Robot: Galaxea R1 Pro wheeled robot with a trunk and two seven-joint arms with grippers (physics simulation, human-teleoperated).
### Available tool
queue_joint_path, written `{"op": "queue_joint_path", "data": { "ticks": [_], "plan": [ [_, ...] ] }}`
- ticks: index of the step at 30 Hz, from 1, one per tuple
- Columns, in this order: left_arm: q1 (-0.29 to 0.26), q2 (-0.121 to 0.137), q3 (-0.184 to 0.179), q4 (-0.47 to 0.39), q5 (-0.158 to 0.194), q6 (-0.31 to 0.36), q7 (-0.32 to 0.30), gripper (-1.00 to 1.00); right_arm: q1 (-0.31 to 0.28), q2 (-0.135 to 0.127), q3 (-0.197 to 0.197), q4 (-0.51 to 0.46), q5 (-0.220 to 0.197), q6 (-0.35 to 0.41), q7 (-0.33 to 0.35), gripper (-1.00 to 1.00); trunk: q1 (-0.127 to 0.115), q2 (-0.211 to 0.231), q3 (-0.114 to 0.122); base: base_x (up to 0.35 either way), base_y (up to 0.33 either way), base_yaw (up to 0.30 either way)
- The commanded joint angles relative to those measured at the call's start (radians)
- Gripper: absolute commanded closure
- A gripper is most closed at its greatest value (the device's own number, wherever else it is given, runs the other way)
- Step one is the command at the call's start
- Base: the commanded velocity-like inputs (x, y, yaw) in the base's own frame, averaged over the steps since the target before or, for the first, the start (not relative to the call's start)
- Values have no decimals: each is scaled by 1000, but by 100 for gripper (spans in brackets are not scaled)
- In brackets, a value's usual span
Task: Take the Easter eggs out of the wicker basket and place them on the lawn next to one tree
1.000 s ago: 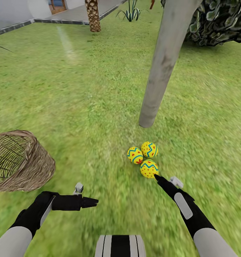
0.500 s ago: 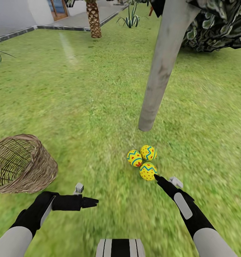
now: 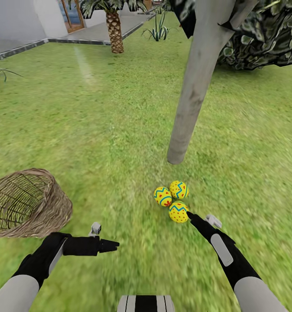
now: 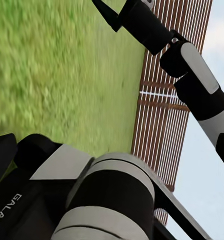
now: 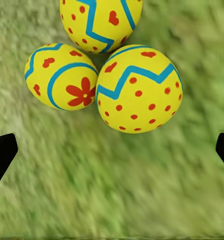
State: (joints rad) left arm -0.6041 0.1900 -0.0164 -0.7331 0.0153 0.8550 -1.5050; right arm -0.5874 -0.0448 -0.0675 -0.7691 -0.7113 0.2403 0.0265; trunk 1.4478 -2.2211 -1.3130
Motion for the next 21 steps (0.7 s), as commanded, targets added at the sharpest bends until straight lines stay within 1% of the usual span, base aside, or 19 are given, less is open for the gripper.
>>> {"op": "queue_joint_path", "data": {
  "ticks": [1,3,8,13,15,21],
  "plan": [
    [0,1,-2,0,1,10,-3,-100,0,0,-3,-1,-5,6,3,-100,-4,7,4,-233,80,0],
    [0,1,-2,0,1,11,-3,-100,0,0,-3,-1,-5,6,3,-100,-12,21,14,-251,71,0],
    [0,0,-2,0,2,12,-3,-100,0,0,-3,-1,-5,5,3,-100,-31,56,38,-75,15,0],
    [0,0,-2,0,2,12,-3,-100,0,0,-3,-1,-4,5,3,-100,-50,91,62,-197,2,0],
    [0,0,-2,0,1,12,-3,-100,0,1,-2,-1,-3,4,2,-100,-58,105,71,-90,0,0],
    [0,0,-2,0,1,12,2,-100,0,21,-3,-1,1,5,-2,-100,-81,147,100,-19,0,0]
  ]
}}
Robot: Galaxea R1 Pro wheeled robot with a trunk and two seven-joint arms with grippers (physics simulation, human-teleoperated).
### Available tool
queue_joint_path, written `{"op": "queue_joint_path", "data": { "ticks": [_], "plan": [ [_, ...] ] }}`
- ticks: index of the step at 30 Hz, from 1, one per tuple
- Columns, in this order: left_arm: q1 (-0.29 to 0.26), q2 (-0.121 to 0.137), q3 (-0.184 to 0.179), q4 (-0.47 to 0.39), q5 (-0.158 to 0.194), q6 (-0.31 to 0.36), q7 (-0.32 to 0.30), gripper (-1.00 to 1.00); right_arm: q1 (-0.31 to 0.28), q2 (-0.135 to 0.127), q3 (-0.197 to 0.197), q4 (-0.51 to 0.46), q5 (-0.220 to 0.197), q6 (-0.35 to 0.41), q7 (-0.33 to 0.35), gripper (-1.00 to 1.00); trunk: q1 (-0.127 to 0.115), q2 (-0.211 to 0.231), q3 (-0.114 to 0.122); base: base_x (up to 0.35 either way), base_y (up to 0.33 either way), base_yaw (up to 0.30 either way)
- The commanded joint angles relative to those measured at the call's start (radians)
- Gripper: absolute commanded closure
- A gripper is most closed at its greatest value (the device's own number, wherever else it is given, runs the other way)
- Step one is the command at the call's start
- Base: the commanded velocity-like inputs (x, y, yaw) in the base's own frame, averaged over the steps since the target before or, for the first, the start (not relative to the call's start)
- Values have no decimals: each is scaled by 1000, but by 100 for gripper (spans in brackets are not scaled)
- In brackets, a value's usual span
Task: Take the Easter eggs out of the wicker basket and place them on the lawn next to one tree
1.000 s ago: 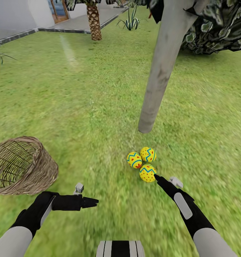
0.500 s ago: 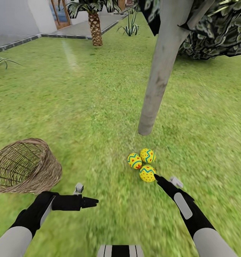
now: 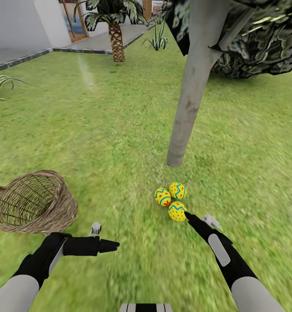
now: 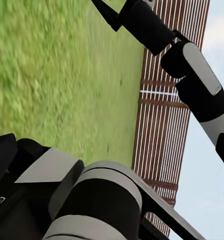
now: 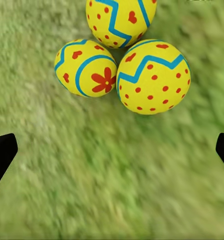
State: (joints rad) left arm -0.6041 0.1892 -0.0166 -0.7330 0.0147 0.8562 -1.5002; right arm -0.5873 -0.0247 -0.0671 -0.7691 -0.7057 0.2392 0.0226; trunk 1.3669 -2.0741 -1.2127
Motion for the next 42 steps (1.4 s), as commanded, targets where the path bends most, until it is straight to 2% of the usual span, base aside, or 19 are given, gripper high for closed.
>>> {"op": "queue_joint_path", "data": {
  "ticks": [1,4,6,12,13,15,19,22,24,25,26,27,28,29,34,38,42],
  "plan": [
    [0,1,-2,0,1,11,-2,-100,0,1,-3,-1,-5,6,2,-100,-4,7,4,-3,0,0],
    [0,1,-2,0,1,11,1,-100,0,3,-3,-1,-4,6,2,-100,-16,28,15,-1,0,0],
    [0,0,1,0,-13,11,41,-100,0,2,-4,-1,-3,7,2,-100,-23,42,21,0,0,0],
    [-1,-2,5,0,-20,11,170,-100,0,1,-5,26,-7,8,3,-100,-46,84,40,0,0,0],
    [-1,-2,6,0,-21,12,220,-100,0,0,-5,50,-6,9,0,-100,-50,91,43,0,0,0],
    [-2,-3,7,0,-21,11,280,-100,0,-1,-5,66,-4,11,-3,-100,-58,105,49,0,0,0],
    [-2,-6,10,0,-20,11,482,-100,20,-13,-6,82,-3,19,-10,-100,-73,133,62,0,0,0],
    [4,-13,7,15,-20,4,661,-100,105,-18,-10,84,4,13,-12,-100,-85,154,73,0,0,-9],
    [9,-16,7,72,-19,-9,775,-100,173,-24,-13,84,6,6,-13,-100,-92,168,82,0,0,-44],
    [9,-16,8,90,-18,-17,801,-100,188,-26,-13,84,6,2,-13,-100,-96,175,87,0,0,-53],
    [10,-17,9,130,-17,-51,848,-100,219,-27,-14,84,7,-17,-13,-100,-100,182,91,-17,0,-58],
    [11,-18,10,188,-16,-123,908,-100,257,-29,-14,84,7,-60,-11,-100,-104,189,96,-92,0,-63],
    [11,-18,11,227,-15,-171,942,-100,277,-30,-14,84,7,-87,-10,-100,-108,196,101,-173,0,-65],
    [12,-18,11,247,-15,-193,958,-100,285,-30,-14,83,7,-98,-10,-100,-111,203,105,-203,0,-66],
    [13,-21,14,413,-9,-387,1114,-100,315,-29,-10,85,6,-141,-11,-100,-131,238,129,-200,0,-68],
    [13,-25,17,483,-6,-476,1161,-100,317,-30,-8,87,6,-145,-12,-100,-146,266,147,-38,0,-42],
    [15,-39,18,524,-8,-537,1173,-100,317,-30,-7,101,18,-148,-13,-100,-161,294,166,-7,0,-8]
  ]
}}
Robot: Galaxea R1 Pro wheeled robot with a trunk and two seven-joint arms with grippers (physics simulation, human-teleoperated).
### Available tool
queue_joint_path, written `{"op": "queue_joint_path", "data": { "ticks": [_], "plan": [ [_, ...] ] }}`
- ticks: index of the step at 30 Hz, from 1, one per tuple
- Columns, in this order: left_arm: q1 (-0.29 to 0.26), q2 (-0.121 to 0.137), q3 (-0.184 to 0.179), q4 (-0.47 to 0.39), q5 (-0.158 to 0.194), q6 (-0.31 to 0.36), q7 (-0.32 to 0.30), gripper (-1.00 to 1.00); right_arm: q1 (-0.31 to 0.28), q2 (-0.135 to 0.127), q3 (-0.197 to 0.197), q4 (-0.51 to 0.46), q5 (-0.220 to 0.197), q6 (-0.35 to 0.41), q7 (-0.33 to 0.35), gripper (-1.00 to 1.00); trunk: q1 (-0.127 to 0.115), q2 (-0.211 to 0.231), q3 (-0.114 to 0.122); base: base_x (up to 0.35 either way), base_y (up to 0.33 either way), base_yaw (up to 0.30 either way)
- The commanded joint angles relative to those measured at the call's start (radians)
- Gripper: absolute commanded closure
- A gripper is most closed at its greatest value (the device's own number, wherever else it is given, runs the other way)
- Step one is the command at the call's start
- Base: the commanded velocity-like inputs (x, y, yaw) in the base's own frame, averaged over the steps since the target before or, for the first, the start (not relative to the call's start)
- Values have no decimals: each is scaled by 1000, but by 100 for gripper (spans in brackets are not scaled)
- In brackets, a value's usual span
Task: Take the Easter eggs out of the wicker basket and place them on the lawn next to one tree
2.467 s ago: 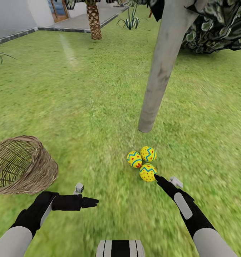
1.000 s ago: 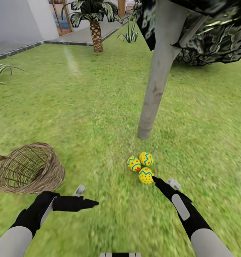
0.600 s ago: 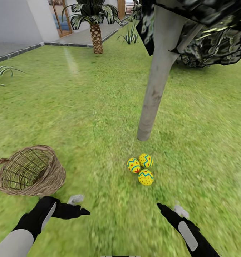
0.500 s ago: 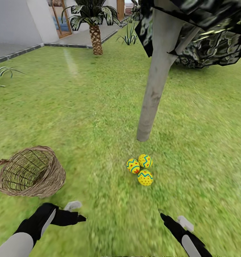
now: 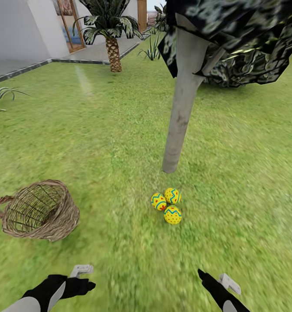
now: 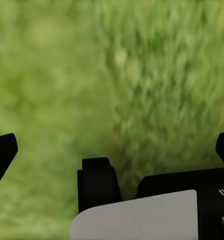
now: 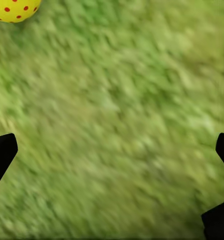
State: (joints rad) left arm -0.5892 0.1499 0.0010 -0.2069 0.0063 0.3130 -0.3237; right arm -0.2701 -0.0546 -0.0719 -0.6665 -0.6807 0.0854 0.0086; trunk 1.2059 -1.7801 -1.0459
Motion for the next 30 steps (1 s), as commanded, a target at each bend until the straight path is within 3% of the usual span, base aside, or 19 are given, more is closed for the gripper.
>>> {"op": "queue_joint_path", "data": {
  "ticks": [1,8,15,20,30],
  "plan": [
    [1,0,0,2,0,0,0,-100,0,1,-2,3,1,5,0,-100,-4,7,4,-2,0,-2],
    [25,2,2,9,0,-12,23,-100,0,11,0,18,54,1,-2,-100,-31,56,37,0,0,0],
    [47,-1,1,12,0,-104,89,-100,0,14,1,132,61,-80,-2,-100,-58,105,70,0,0,0],
    [49,-4,1,21,1,-123,133,-100,0,7,0,163,62,-90,-2,-100,-77,140,94,0,0,0],
    [52,-4,1,23,1,-132,142,-100,0,15,1,170,63,-101,-2,-100,-115,210,142,0,0,0]
  ]
}}
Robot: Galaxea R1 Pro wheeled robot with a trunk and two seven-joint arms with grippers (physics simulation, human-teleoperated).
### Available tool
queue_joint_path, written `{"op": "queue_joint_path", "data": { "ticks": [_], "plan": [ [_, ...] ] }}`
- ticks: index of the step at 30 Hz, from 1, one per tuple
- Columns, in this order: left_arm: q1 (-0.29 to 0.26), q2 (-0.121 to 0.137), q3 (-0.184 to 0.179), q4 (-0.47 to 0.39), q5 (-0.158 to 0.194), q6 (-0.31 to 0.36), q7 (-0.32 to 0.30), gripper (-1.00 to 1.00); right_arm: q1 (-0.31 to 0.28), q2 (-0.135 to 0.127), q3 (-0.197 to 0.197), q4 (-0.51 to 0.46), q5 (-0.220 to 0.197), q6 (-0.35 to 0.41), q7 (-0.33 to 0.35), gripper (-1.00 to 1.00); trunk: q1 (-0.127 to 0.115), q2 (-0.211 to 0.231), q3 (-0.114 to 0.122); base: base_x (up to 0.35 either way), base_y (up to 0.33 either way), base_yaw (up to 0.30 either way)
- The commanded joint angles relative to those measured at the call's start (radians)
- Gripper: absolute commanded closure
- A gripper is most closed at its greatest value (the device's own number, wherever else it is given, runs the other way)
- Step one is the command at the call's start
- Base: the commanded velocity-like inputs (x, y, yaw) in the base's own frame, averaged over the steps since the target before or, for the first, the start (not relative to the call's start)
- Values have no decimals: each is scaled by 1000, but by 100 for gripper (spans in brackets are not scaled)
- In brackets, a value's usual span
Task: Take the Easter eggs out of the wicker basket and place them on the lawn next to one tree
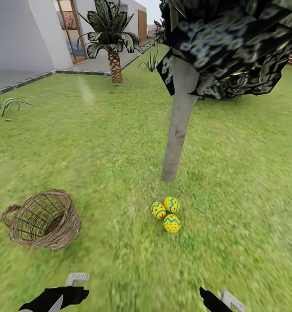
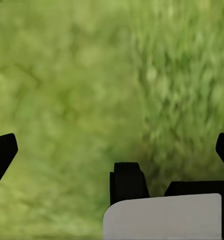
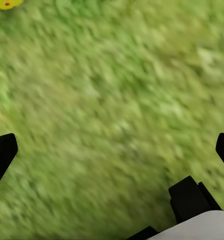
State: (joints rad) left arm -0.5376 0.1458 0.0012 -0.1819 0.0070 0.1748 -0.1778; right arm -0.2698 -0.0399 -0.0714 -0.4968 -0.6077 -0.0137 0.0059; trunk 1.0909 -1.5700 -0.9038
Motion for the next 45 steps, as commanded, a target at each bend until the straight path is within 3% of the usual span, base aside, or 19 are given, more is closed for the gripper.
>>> {"op": "queue_joint_path", "data": {
  "ticks": [1,45],
  "plan": [
    [0,0,0,-2,1,6,-3,-100,0,1,1,0,-10,-8,1,-100,-4,7,4,0,0,0],
    [4,-1,-3,-2,-1,8,-5,-100,0,4,2,3,-12,-28,0,-100,-173,315,215,0,0,0]
  ]
}}
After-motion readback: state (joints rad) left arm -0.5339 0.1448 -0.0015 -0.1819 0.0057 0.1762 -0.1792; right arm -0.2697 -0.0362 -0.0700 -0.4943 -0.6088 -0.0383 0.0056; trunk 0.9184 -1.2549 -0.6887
